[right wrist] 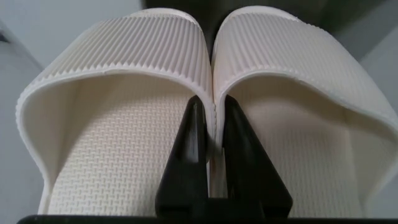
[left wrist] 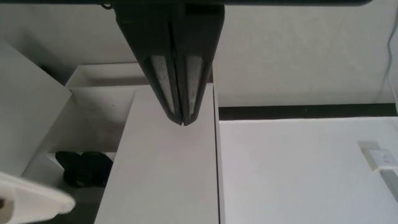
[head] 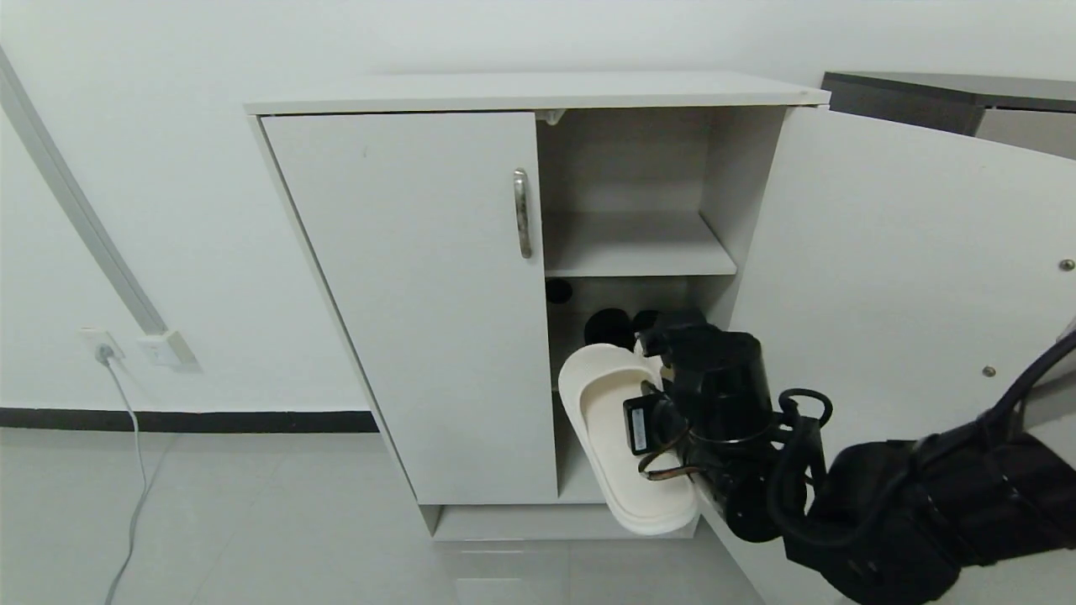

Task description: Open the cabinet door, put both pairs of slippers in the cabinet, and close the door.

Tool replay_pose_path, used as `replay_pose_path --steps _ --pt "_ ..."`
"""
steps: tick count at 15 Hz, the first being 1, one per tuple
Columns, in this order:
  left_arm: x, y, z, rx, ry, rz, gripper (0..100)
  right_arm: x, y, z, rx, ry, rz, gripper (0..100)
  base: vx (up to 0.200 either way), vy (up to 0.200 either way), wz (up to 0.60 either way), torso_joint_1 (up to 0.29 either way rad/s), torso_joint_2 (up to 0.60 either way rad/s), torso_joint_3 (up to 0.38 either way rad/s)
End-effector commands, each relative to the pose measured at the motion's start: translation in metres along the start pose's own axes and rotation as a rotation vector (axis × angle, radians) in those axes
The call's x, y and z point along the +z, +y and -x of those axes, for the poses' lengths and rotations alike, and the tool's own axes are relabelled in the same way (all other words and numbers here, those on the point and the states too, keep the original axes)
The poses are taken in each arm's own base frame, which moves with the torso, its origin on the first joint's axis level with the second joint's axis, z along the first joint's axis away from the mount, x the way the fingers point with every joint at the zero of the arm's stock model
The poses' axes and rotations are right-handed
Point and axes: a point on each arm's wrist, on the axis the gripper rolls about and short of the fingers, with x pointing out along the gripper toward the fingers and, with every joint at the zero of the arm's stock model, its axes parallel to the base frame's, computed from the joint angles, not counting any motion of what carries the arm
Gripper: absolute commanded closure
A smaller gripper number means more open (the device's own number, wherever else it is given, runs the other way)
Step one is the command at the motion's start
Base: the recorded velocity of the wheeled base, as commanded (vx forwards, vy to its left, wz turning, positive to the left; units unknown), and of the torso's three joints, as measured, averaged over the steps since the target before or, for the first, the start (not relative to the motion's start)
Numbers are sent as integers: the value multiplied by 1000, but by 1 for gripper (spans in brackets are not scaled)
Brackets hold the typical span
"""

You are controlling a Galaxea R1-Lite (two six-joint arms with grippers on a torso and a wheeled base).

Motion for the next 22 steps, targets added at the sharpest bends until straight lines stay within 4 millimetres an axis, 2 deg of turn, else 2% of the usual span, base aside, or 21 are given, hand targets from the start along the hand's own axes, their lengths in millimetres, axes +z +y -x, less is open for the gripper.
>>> replay_pose_path --steps 1,3,7,18,22 --pt "0 0 0 0 1 0 100 36 5 4 -70 -35 -79 100 0 0 0 0 0 0" --pt "0 0 0 0 1 0 100 54 7 6 -100 -81 -100 100 0 0 0 0 0 0" --pt "0 0 0 1 1 2 100 63 8 4 -105 -119 -95 100 0 0 0 0 0 0" --pt "0 0 0 0 3 3 100 66 3 5 -114 -144 -89 100 0 0 0 0 0 0" --pt "0 0 0 -2 1 2 100 67 2 6 -115 -146 -84 100 200 0 0 5 4 7"
